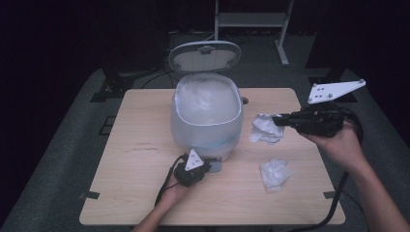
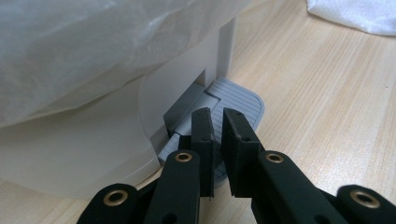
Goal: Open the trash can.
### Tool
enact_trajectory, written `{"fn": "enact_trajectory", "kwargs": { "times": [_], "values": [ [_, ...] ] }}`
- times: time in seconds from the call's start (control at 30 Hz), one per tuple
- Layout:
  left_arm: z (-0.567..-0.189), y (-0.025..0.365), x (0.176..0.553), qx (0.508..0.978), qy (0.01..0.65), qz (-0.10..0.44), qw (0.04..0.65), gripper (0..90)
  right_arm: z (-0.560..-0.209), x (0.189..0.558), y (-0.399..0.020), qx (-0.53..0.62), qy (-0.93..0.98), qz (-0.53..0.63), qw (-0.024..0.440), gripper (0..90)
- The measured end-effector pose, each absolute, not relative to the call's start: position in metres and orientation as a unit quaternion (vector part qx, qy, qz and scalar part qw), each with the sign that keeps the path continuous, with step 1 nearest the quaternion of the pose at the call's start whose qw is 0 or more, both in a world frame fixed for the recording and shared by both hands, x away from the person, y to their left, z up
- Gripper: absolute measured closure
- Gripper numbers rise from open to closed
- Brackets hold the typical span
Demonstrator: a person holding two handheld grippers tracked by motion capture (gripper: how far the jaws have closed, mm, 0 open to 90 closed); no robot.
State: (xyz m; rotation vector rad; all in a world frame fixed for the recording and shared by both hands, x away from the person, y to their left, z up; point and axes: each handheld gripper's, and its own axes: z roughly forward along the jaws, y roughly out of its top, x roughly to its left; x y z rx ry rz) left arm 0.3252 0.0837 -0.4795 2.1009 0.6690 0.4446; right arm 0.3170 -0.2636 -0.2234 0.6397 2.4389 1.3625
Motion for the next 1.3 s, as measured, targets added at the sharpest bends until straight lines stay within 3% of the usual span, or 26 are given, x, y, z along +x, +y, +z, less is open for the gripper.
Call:
{"fn": "enact_trajectory", "kwargs": {
  "times": [1.3],
  "values": [
    [-0.480,0.084,0.326,0.842,0.269,0.176,0.434,83.3,-0.169,0.343,-0.237,0.214,0.840,0.480,0.132,88.0]
  ]
}}
